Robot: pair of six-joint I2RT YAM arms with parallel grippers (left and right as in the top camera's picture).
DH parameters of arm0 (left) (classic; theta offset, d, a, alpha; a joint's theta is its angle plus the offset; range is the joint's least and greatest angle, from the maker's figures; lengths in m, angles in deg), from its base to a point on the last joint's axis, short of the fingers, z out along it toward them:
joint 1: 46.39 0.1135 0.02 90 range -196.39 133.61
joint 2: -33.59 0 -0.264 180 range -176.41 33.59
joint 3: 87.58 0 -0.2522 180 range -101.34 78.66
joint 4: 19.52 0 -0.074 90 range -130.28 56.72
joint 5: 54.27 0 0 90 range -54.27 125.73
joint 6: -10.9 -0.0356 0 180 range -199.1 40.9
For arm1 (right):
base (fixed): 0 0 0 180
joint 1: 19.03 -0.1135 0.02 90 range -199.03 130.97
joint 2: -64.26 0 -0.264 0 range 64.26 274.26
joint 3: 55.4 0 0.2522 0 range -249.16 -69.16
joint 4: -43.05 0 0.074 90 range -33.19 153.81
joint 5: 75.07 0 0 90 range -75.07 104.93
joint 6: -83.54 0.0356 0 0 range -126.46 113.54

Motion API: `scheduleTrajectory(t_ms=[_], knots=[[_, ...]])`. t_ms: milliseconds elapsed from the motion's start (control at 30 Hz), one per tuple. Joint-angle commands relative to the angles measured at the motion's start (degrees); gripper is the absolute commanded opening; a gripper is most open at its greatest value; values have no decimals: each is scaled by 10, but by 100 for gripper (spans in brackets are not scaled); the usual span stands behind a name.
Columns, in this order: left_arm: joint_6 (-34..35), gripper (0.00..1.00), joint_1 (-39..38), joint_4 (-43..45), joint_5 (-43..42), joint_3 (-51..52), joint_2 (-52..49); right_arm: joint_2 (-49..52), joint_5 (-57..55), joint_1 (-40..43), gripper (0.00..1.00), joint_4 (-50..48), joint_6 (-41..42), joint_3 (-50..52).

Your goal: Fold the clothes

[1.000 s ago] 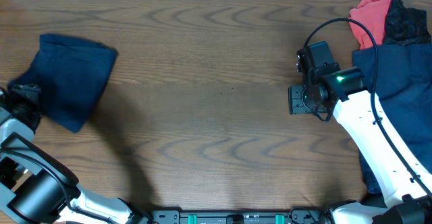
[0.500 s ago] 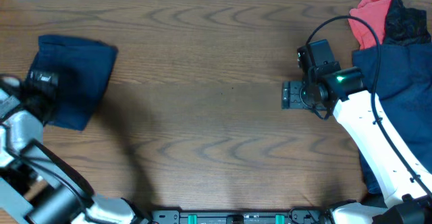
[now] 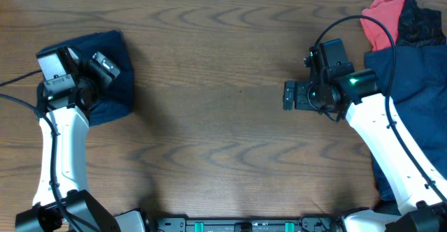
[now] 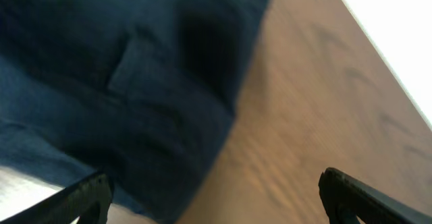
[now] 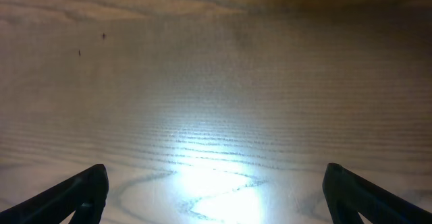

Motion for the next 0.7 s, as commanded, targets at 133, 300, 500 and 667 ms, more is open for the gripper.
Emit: scheduleTrajectory(t_ms=[133,300,500,667], knots=[[-9,98,1,-18,62,-7,4,-1,4,6,99,3,-12,-3],[4,98,1,-27,63,-7,4,-1,4,6,99,3,-12,-3],[38,98,10,-35,89,5,-6,-1,4,6,99,6,-12,-3],[38,86,32,-37,90,12,-58,-1,4,6,99,8,-11,-3]])
